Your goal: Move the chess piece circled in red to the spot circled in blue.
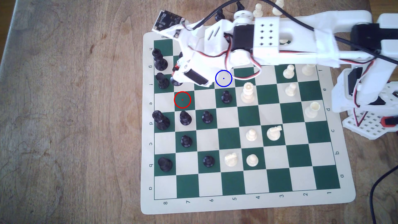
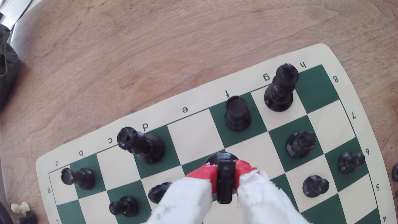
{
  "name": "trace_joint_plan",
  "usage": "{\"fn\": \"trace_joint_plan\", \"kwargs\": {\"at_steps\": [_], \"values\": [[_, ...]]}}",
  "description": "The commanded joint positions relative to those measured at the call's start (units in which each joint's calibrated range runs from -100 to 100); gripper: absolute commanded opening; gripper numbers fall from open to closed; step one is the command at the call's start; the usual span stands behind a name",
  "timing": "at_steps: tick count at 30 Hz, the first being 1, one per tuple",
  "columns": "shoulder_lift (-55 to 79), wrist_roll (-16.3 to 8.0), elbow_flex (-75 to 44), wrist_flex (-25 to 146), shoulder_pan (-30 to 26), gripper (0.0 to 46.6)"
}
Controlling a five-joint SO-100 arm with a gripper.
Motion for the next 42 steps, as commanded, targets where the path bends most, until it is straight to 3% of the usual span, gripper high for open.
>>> {"fn": "trace_joint_plan", "kwargs": {"at_steps": [1, 19, 42], "values": [[-12.29, 0.39, 4.71, 0.36, -0.2, 0.3], [-27.91, 2.15, 29.46, -1.94, 3.87, 0.4], [-20.1, 3.57, 40.7, -14.96, 6.92, 0.4]]}}
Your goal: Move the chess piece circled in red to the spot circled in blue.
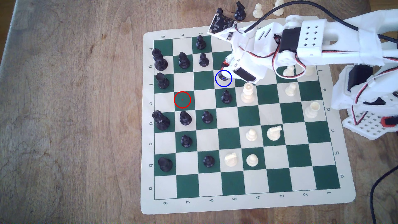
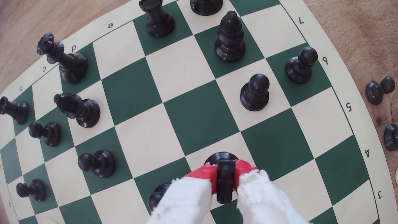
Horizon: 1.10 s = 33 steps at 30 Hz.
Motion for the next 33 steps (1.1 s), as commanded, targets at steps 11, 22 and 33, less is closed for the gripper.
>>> {"fn": "trace_joint_plan", "kwargs": {"at_steps": [11, 22, 33], "values": [[5.35, 0.39, -1.69, -4.67, 0.37, 0.4], [7.39, 1.03, -2.14, -5.41, 0.52, 0.8], [6.37, 2.15, -2.41, -2.71, 0.21, 11.2]]}}
